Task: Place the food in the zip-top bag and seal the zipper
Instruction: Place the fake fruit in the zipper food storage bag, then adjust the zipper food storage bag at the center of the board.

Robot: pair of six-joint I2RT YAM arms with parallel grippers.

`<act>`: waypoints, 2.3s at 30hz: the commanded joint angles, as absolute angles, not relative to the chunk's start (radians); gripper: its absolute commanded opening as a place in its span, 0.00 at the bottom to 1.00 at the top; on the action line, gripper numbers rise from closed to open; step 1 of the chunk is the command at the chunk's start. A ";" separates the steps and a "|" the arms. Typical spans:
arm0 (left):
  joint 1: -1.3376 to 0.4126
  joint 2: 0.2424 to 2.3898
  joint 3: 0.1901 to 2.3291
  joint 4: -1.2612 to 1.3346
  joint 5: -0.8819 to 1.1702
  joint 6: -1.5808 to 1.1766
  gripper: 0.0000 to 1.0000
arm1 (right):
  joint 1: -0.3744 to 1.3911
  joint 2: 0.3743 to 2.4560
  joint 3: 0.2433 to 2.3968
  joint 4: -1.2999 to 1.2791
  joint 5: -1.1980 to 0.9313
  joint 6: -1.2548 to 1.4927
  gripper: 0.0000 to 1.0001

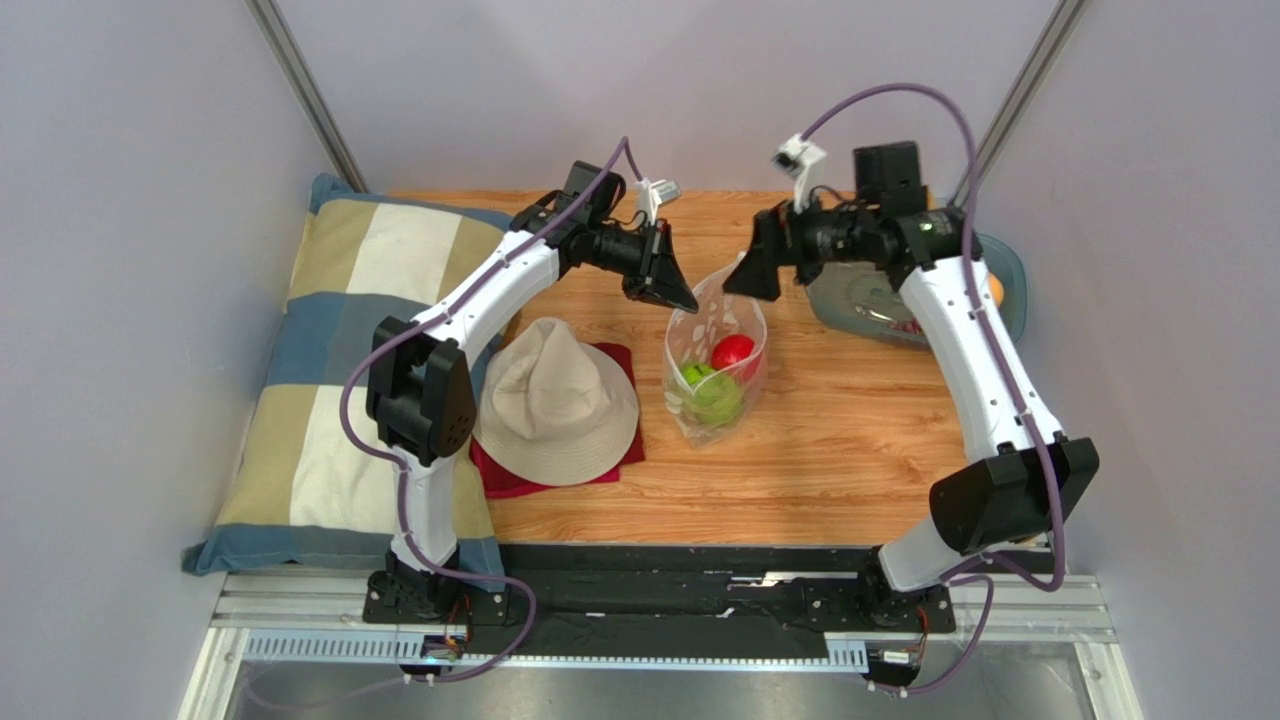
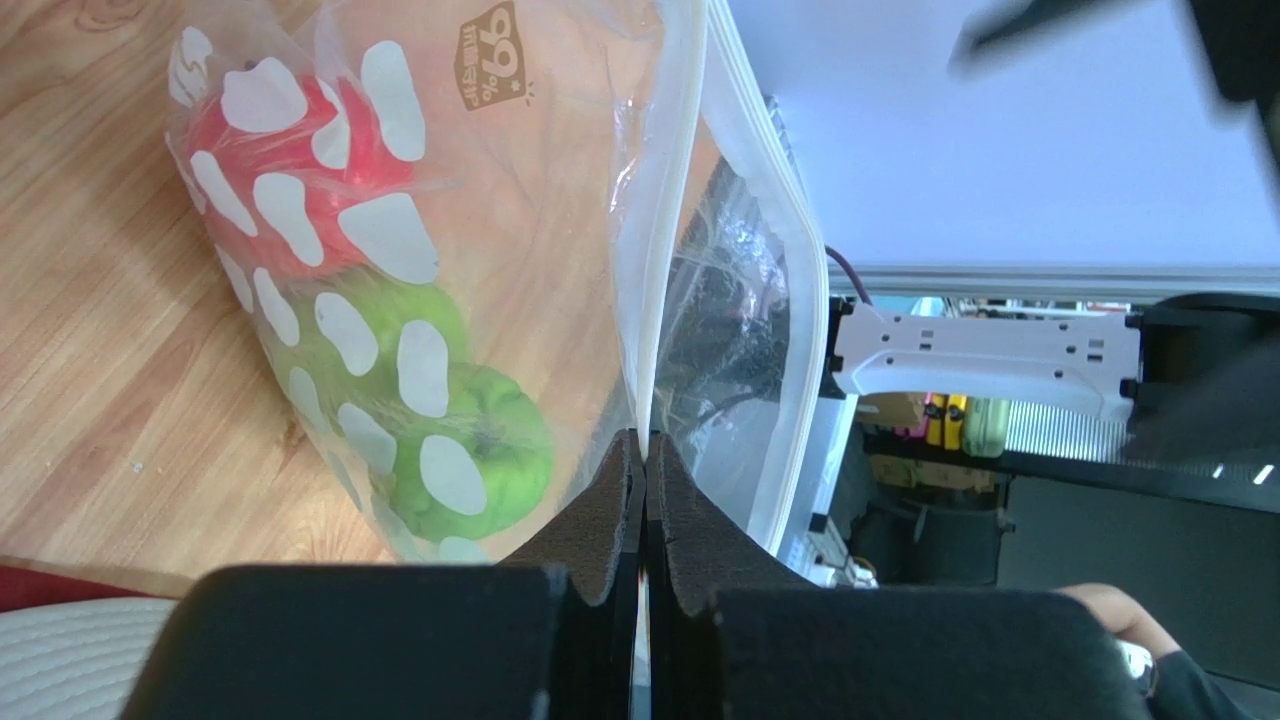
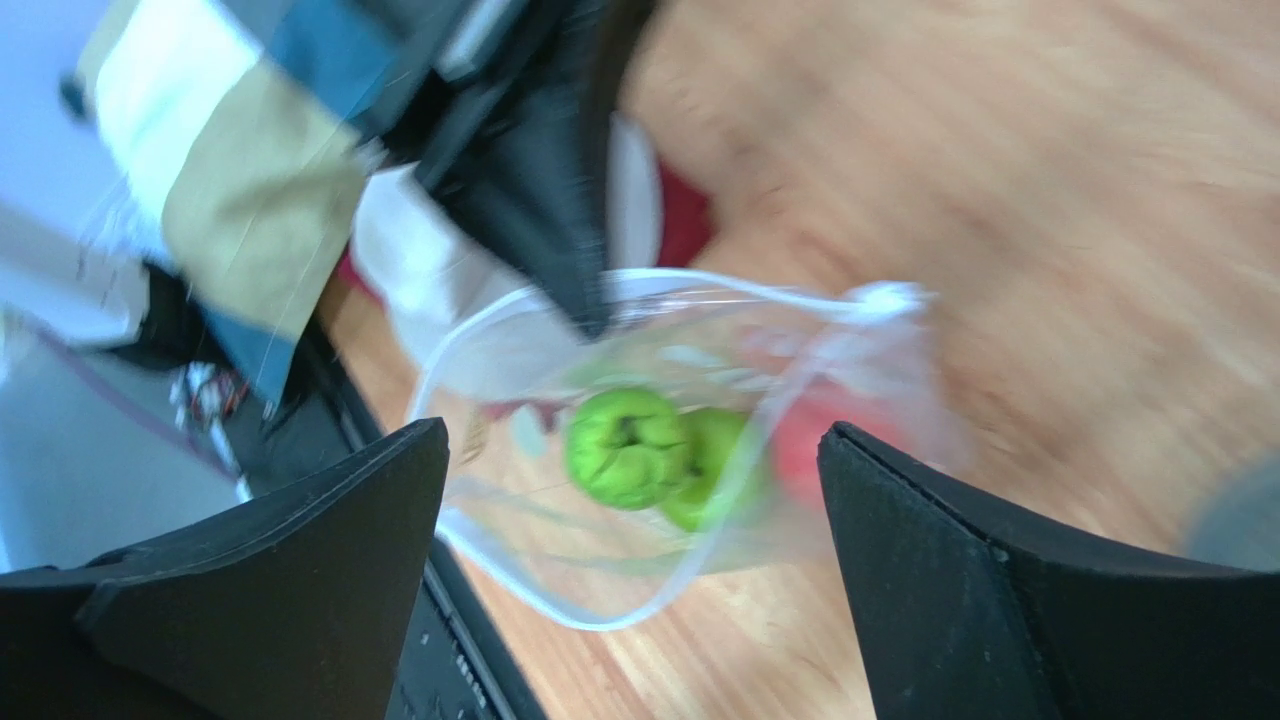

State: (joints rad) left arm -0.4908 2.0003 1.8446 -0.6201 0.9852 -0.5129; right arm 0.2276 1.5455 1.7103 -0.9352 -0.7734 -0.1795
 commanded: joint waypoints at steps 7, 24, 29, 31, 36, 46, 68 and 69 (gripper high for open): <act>-0.514 1.891 1.825 -0.595 1.025 -0.442 0.00 | 0.029 1.625 1.751 -1.008 -0.818 -0.075 0.95; -0.514 1.890 1.830 -0.591 1.052 -0.442 0.00 | 0.176 1.640 1.600 -1.048 -0.647 -0.164 0.18; -0.514 1.838 1.832 -0.566 1.065 -0.420 0.00 | 0.173 1.563 1.690 -1.016 -0.770 -0.069 0.00; -0.514 1.822 1.816 -0.566 1.049 -0.387 0.00 | 0.172 1.491 1.675 -0.936 -0.811 -0.023 0.00; -0.515 1.859 1.781 -0.632 0.947 -0.313 0.00 | 0.231 1.393 1.510 -0.877 -0.769 -0.044 0.00; -0.520 1.939 1.887 -0.752 0.907 -0.322 0.00 | 0.206 1.509 1.575 -0.963 -0.661 -0.101 0.00; -0.538 1.942 1.931 -0.752 0.900 -0.364 0.00 | -0.314 2.052 2.097 -1.094 -0.385 -0.523 0.82; -0.538 1.942 1.933 -0.752 0.900 -0.362 0.00 | -0.324 2.071 2.112 -1.103 -0.367 -0.555 0.84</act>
